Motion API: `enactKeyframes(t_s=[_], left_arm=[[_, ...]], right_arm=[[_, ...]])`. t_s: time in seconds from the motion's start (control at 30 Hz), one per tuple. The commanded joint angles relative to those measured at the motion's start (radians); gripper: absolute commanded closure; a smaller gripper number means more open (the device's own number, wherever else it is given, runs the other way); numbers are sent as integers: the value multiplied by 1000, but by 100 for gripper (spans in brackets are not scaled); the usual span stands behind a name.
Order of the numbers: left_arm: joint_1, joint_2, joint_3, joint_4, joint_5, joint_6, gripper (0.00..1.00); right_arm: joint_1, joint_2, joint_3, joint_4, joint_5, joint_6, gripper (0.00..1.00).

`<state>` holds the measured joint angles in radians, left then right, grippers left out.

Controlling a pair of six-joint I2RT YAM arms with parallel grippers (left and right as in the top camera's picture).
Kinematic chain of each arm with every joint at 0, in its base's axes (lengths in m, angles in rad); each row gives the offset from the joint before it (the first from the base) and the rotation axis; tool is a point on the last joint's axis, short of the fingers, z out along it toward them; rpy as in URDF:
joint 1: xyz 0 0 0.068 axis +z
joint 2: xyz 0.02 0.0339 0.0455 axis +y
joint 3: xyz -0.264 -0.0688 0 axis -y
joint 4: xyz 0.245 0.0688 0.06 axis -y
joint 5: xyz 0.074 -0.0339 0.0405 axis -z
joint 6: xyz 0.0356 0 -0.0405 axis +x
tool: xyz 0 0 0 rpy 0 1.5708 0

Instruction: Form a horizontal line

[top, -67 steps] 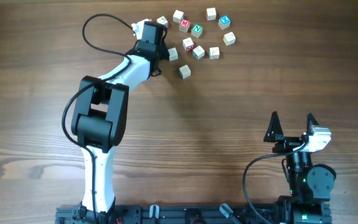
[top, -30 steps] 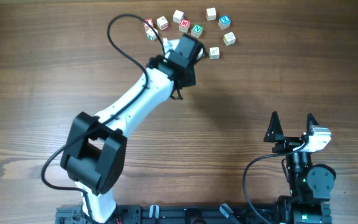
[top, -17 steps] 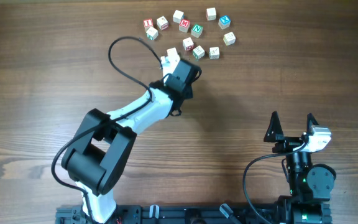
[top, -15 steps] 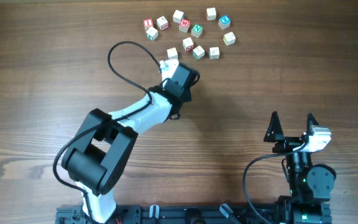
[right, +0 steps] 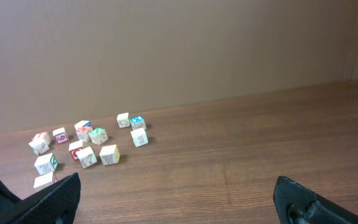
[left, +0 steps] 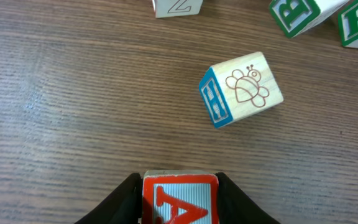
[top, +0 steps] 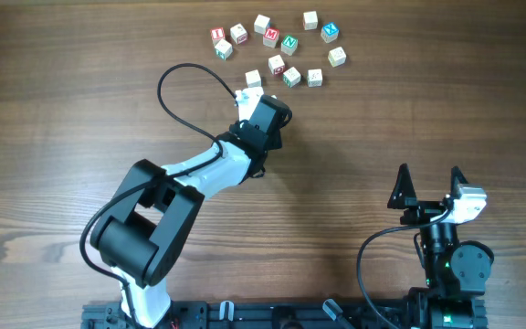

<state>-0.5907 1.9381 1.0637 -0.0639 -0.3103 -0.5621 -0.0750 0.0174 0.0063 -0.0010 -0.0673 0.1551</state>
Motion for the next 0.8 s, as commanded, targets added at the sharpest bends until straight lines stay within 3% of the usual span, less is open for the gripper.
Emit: enactKeyframes(t_s=[0.0,0.57,0.77], left_arm=[[5,53,-7,16,-24,52,62],[5,71,-6,43,-24,137,59],[3,53,2,54,-23,137,44]], right_arm=[[-5,-10,-1,2,0,-9,0],[-5,-10,-1,2,0,-9,0],[-5,-10,-1,2,0,-9,0]])
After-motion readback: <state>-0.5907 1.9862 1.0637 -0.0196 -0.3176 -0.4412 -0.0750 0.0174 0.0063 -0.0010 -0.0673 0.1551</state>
